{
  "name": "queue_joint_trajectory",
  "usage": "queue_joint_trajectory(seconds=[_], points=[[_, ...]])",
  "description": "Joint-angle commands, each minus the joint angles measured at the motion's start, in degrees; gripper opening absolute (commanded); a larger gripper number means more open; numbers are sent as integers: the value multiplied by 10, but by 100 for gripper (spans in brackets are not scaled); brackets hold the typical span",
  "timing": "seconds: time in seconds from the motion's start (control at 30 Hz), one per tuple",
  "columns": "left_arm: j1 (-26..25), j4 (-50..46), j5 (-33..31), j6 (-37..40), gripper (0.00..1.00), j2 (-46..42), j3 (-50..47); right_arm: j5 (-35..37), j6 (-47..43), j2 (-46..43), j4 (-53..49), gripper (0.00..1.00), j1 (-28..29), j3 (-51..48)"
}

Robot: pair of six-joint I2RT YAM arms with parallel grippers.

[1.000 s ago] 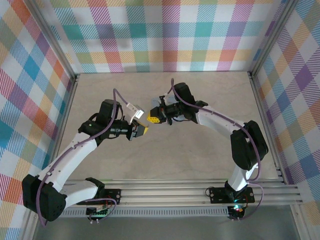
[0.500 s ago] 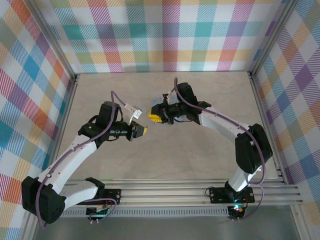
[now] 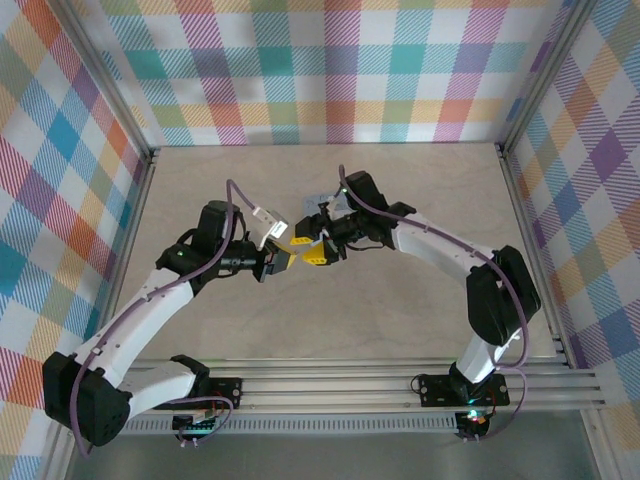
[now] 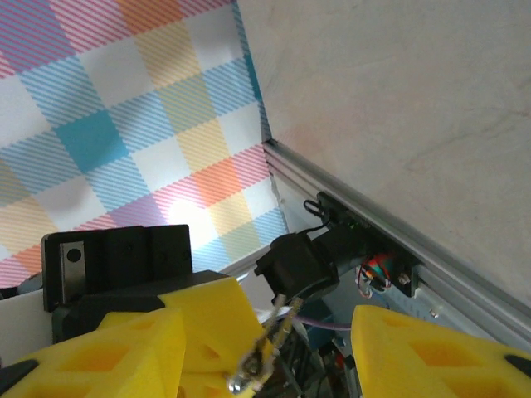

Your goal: Unlock a padlock with a key

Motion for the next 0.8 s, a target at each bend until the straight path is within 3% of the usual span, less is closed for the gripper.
queue_joint_trajectory(seconds=[0.0,0.13,0.43,0.57,0.77], points=[[-11,-5,11,24,0,5,28,-40,11,18,-7,54,11,20],[-17,-6,13,32,0,7,30,-49,38,25,20,47,13,14],[-22,-15,8,33,0,-14,13,-41,76,30,89,2,12,-5],[-22,-14,-2,14,0,-23,7,-26,80,21,136,0,11,-24],[-19,-21,-35,-97,29,-25,32,34,-11,-15,139,0,6,-39]])
